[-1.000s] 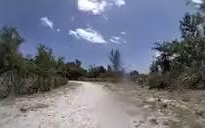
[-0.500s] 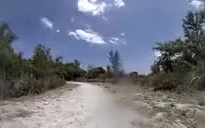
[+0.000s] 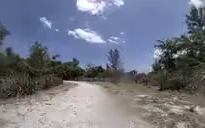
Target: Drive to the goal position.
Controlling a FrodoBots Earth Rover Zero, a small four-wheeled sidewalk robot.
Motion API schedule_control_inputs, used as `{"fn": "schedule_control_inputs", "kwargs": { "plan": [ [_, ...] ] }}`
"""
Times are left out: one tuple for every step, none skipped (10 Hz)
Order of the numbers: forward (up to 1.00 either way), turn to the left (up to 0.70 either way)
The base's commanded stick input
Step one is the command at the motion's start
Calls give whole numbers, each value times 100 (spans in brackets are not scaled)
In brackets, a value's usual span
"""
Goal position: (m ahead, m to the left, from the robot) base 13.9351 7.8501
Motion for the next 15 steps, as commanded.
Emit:
{"fn": "schedule_control_inputs", "kwargs": {
  "plan": [
    [85,0],
    [85,0],
    [85,0],
    [85,0],
    [85,0],
    [85,0],
    [85,0],
    [85,0],
    [85,0],
    [85,0],
    [85,0],
    [85,5],
    [85,31],
    [85,34],
    [85,34]
  ]
}}
